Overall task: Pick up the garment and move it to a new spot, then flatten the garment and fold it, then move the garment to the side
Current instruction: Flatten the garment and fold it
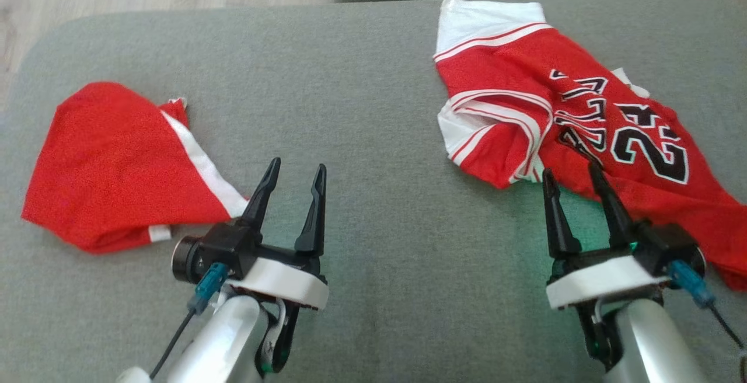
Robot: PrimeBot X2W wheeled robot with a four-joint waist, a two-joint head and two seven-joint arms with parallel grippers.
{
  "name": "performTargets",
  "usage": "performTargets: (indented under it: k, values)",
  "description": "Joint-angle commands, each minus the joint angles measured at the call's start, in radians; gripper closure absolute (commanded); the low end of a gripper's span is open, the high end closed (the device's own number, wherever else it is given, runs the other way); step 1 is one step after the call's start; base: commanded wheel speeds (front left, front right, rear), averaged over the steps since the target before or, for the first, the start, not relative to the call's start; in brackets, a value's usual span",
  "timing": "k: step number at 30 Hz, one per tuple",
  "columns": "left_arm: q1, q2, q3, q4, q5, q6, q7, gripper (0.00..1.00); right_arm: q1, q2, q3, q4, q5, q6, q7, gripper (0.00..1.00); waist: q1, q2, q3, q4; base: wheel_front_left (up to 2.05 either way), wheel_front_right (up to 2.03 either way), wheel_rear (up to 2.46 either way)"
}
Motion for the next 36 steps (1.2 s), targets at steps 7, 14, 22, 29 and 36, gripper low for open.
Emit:
performTargets:
  k: [7, 14, 22, 29, 36]
  values:
    - [-0.068, -0.01, 0.016, -0.014, 0.008, -0.008, -0.008, 0.0, -0.178, -0.005, 0.063, 0.198, 0.141, -0.001, 0.064, 0.0, -0.0001, -0.0001, 0.047, 0.053, 0.0, 0.0, 0.0]
    - [-0.08, -0.018, 0.015, 0.001, 0.009, -0.011, -0.008, 0.0, -0.256, -0.005, 0.114, 0.334, 0.242, -0.001, 0.053, 1.0, -0.0001, -0.0001, 0.051, 0.071, 0.0, 0.0, 0.0]
    - [-0.059, -0.01, 0.03, 0.014, 0.008, -0.009, -0.008, 0.0, -0.273, -0.005, 0.136, 0.266, 0.223, -0.001, -0.008, 1.0, -0.0001, -0.0001, -0.004, 0.03, 0.0, 0.0, 0.0]
    - [-0.02, -0.005, 0.037, 0.018, 0.0, -0.006, -0.008, 0.0, -0.156, -0.005, 0.08, 0.009, 0.153, -0.001, -0.011, 1.0, -0.0001, -0.0001, -0.089, -0.026, 0.0, 0.0, 0.0]
    - [0.003, -0.001, 0.031, 0.017, -0.006, -0.005, -0.006, 0.0, -0.052, -0.025, 0.098, -0.185, 0.103, -0.001, -0.011, 1.0, -0.0001, -0.0001, -0.137, -0.037, 0.0, 0.0, 0.0]
